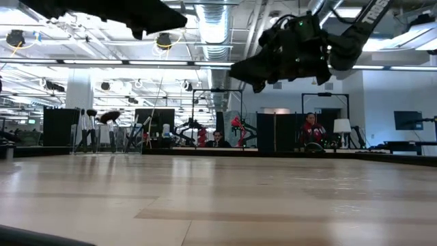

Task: Put items in baskets/containers
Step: Put the eyeshadow brush into the transparent bin

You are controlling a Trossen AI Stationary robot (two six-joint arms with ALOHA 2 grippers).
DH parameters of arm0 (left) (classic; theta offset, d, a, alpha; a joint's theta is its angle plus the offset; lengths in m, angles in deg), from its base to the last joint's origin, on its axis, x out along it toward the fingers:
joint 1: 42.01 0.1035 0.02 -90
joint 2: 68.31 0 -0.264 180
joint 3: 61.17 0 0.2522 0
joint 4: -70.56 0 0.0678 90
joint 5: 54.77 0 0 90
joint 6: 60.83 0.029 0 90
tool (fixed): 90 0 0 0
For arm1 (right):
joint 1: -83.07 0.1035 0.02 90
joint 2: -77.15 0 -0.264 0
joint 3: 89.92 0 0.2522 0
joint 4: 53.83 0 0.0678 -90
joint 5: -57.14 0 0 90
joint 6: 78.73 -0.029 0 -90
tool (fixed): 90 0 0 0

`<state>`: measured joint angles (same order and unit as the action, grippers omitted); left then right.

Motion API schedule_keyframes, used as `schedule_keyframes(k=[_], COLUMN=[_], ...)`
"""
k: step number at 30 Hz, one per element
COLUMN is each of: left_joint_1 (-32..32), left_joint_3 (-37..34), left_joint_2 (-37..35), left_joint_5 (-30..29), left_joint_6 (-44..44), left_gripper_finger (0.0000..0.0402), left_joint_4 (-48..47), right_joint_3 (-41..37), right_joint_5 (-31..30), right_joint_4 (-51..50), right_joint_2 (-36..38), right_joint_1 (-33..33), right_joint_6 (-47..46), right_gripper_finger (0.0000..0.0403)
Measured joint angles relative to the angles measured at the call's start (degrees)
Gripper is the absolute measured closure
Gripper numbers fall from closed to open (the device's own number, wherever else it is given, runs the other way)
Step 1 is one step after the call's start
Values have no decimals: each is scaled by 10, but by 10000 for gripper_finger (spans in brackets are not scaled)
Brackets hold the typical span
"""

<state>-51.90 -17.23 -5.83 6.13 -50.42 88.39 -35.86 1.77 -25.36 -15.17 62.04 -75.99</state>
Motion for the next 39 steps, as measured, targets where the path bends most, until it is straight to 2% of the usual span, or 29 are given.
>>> schedule_keyframes(k=[3, 5, 9, 14, 25, 30, 34, 39], left_joint_1=[-54, -87, -138, -165, -165, -176, -206, -229], left_joint_3=[4, 24, 89, 189, 383, 434, 472, 510], left_joint_2=[0, 4, 36, 105, 260, 328, 394, 454], left_joint_5=[-21, -44, -86, -79, 112, 222, 276, 340], left_joint_6=[-36, -66, -121, -139, -319, -366, -369, -403], left_gripper_finger=[327, 327, 327, 327, 327, 327, 327, 327], left_joint_4=[-26, -81, -198, -301, -604, -666, -716, -715], right_joint_3=[0, 0, 0, 0, 0, 0, 0, 0], right_joint_5=[-1, -1, -22, -46, -47, -47, -47, -47], right_joint_4=[-60, -100, -147, -183, -261, -294, -316, -328], right_joint_2=[42, 71, 121, 162, 201, 205, 204, 204], right_joint_1=[0, 0, 0, 0, 0, 0, 2, 12], right_joint_6=[30, 46, 63, 63, 59, 58, 57, 57], right_gripper_finger=[283, 283, 283, 283, 283, 283, 283, 283])
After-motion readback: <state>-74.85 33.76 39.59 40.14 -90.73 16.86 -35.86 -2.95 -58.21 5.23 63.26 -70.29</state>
